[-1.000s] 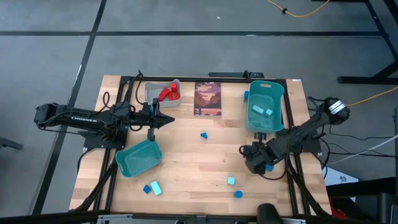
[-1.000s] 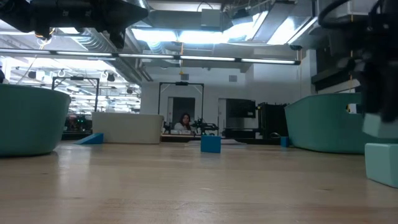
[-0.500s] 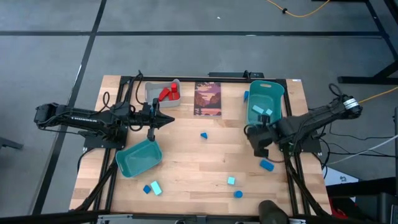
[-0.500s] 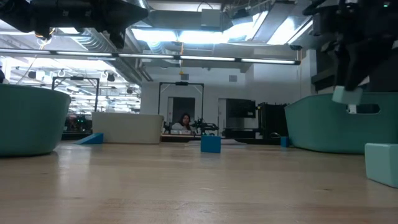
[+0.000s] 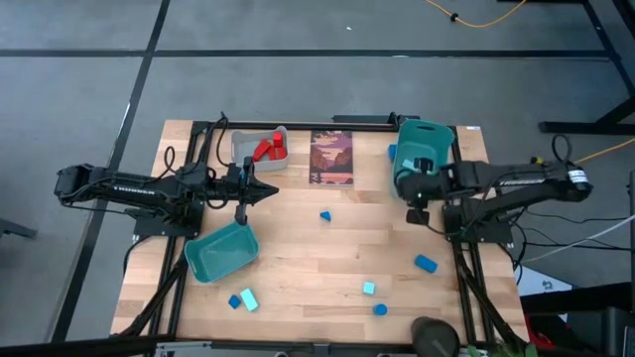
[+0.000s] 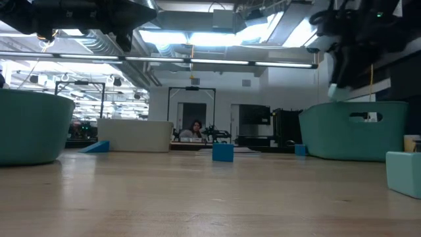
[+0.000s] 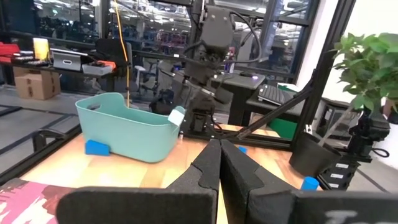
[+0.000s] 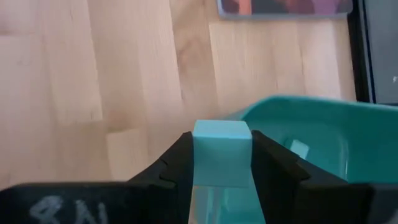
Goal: Sort & place blocks by color
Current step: Put the light blue block into the right green bin
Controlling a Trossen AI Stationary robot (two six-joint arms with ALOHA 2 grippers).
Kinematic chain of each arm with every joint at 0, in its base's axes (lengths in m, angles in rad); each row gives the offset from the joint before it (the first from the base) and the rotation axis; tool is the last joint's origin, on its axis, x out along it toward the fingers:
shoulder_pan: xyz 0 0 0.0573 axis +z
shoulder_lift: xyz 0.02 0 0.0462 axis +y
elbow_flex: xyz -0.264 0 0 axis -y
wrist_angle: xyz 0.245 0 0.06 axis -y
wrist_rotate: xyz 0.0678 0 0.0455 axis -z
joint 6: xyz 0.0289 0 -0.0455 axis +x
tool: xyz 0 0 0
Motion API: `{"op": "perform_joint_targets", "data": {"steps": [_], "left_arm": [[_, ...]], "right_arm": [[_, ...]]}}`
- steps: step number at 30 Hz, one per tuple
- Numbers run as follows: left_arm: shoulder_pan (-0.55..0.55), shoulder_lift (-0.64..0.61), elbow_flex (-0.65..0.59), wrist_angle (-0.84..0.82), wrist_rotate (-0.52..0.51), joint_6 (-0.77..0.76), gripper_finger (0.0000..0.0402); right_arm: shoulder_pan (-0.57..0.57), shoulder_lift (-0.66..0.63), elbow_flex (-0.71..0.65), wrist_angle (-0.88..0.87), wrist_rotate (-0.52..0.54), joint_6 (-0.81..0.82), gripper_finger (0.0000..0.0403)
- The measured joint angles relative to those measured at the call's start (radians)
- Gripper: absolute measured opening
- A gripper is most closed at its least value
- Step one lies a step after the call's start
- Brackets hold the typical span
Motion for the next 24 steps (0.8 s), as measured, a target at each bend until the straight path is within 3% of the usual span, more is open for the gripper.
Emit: {"op": "perform_joint_targets", "data": {"steps": [4, 11, 24], "left_arm": [[0.0, 0.0, 0.0, 0.0, 0.0, -0.012, 0.0], [0.0, 0.0, 0.0, 0.0, 0.0, -0.013, 0.0], [0.0, 0.0, 0.0, 0.0, 0.0, -0.013, 0.0]], "right_arm": [[-0.045, -0.018, 0.018, 0.038, -0.05, -0.07, 0.0128], [-0.087, -0.017, 0.129, 0.061, -0.047, -0.147, 0.0128], [-0.144, -0.017, 0.173, 0.057, -0.046, -0.157, 0.0128]]}}
